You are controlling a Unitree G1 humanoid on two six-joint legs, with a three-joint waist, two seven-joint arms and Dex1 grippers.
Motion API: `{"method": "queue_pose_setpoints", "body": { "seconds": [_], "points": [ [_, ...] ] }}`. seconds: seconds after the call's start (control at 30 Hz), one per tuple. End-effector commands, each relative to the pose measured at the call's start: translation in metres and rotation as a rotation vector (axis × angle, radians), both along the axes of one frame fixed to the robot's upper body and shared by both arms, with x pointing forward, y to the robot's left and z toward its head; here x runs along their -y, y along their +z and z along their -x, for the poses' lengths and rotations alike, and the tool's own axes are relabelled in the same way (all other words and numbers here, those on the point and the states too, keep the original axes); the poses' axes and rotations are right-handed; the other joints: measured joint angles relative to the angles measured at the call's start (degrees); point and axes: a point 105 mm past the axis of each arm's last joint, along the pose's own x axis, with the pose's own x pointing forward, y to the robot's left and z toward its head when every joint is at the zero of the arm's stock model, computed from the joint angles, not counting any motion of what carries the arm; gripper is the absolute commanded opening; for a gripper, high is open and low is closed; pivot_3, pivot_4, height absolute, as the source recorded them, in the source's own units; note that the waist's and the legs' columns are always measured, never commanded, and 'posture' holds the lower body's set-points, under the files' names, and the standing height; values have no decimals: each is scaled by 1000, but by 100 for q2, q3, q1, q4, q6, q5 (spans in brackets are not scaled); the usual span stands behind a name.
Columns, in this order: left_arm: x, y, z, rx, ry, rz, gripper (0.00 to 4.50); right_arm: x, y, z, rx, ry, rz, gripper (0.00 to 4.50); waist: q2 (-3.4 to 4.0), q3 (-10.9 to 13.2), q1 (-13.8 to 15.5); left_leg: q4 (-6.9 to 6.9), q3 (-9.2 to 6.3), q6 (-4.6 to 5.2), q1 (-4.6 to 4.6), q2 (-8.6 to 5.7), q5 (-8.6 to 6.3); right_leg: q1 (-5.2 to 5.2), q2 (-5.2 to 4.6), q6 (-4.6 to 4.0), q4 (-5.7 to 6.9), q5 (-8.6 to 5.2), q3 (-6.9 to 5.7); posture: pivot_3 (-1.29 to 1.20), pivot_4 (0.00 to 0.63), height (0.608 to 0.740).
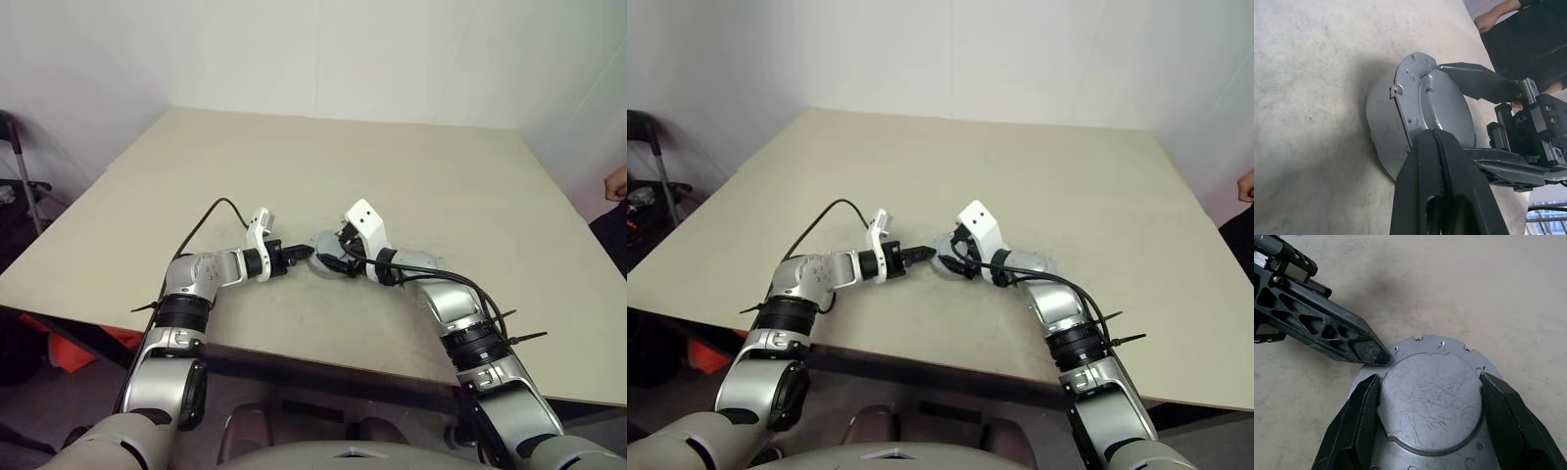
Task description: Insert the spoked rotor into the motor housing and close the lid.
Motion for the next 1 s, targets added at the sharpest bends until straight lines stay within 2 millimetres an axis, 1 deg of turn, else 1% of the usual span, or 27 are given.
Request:
{"method": "queue_pose_setpoints", "body": {
  "seconds": [0.03,0.1,0.23,0.33,0.37,0.4,0.43,0.5,0.57,0.63,0.67,0.7,0.77,0.83,0.9,1.0],
  "points": [
    [2,-10,2,-26,-9,-55,0,23,-38,16,-167,-31,81,3873,4,-2,2,-8,0,0,5,0,0,12,0,0,-16,0,-2,0,0,740],
    [2,-10,2,-26,-8,-57,0,22,-32,18,-149,-14,71,4483,-7,-13,1,-43,13,0,13,5,0,40,-1,1,-66,0,-5,0,0,740],
    [2,-9,2,-26,-13,-56,0,17,-7,22,-83,39,25,4483,-8,-14,-3,-47,41,2,4,5,0,47,-13,16,-70,-9,-2,0,0,740],
    [5,-9,4,-28,-26,-48,0,15,21,23,-29,56,-48,4483,-4,-11,-1,-50,42,9,0,5,-3,36,-13,21,-75,-12,-3,0,0,740],
    [7,-8,5,-29,-35,-43,0,14,33,23,-10,55,-82,4483,-1,-8,0,-50,42,9,-1,5,-3,31,-12,12,-75,-7,-3,0,0,740],
    [8,-8,6,-29,-42,-39,0,14,40,23,-1,53,-103,4483,6,-2,1,-51,42,9,-6,6,-3,28,-12,-5,-75,3,-3,0,0,740],
    [9,-8,7,-30,-50,-34,0,14,46,23,3,44,-125,4483,9,1,0,-51,42,9,-9,5,-3,24,-13,-5,-75,3,-3,0,0,740],
    [13,-7,11,-32,-72,-23,0,20,62,16,-13,-29,-232,4483,13,3,1,-50,43,9,-20,4,-3,12,-15,-6,-75,4,-2,0,0,740],
    [16,-6,12,-33,-83,-21,0,27,70,9,-44,-102,-307,4483,16,5,0,-50,43,6,-31,5,0,-2,-14,-8,-74,5,-3,0,0,740],
    [17,-7,13,-32,-88,-21,0,45,70,0,-120,-222,-373,4483,17,5,14,-50,43,-10,-47,4,10,-19,-16,-11,-74,7,-3,0,0,740],
    [18,-7,13,-32,-90,-21,0,51,70,-2,-145,-255,-392,4483,17,5,26,-49,44,-13,-55,3,13,-28,-17,-12,-74,8,-4,0,0,740],
    [18,-7,13,-31,-90,-21,0,58,68,-1,-187,-286,-410,4483,17,5,39,-48,44,-13,-64,0,13,-34,-20,-11,-74,8,-5,0,0,740],
    [18,-7,13,-31,-91,-22,0,65,65,1,-250,-320,-429,4483,17,4,54,-48,44,-13,-73,-2,14,-38,-21,-9,-75,7,-6,0,0,740],
    [17,-7,13,-31,-91,-22,0,73,58,4,-333,-362,-452,4483,21,5,53,-49,44,-13,-77,-1,14,-44,-20,-8,-74,6,-7,0,0,740],
    [16,-7,11,-28,-88,-26,0,84,44,15,-454,-407,-471,4483,27,7,56,-49,44,-15,-78,0,15,-45,-19,-8,-72,6,-9,0,0,740],
    [14,-6,9,-26,-82,-28,0,91,35,29,-574,-431,-504,4483,29,7,66,-49,43,-15,-77,-1,15,-44,-21,-6,-73,6,-8,0,0,740]
  ]
}}
